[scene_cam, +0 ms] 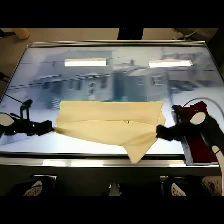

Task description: Fold the shirts.

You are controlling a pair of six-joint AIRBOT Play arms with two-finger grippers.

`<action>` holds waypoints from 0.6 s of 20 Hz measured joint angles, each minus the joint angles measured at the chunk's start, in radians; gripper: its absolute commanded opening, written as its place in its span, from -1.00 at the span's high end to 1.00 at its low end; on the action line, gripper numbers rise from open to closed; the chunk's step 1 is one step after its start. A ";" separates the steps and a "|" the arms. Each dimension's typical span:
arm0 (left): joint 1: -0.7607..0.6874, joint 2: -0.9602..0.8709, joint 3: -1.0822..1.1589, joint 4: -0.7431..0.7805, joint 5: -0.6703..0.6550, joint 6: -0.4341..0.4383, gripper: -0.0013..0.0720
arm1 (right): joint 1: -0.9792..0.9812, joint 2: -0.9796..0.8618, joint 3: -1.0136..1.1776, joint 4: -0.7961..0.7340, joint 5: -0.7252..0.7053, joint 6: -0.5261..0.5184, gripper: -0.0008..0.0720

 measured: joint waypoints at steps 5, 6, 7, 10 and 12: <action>-0.013 -0.210 0.219 -0.040 0.045 -0.025 0.90 | 0.002 -0.209 0.301 0.006 -0.098 0.034 0.93; -0.013 -0.274 0.268 -0.051 0.050 -0.027 0.90 | 0.002 -0.263 0.352 0.008 -0.114 0.048 0.93; -0.015 -0.338 0.317 -0.063 0.052 -0.029 0.90 | 0.002 -0.315 0.394 0.015 -0.132 0.058 0.92; -0.026 -0.497 0.446 -0.102 0.061 -0.032 0.89 | 0.002 -0.432 0.463 0.061 -0.183 0.077 0.92; -0.035 -0.582 0.505 -0.117 0.063 -0.038 -0.17 | 0.002 -0.486 0.484 0.085 -0.211 0.086 0.40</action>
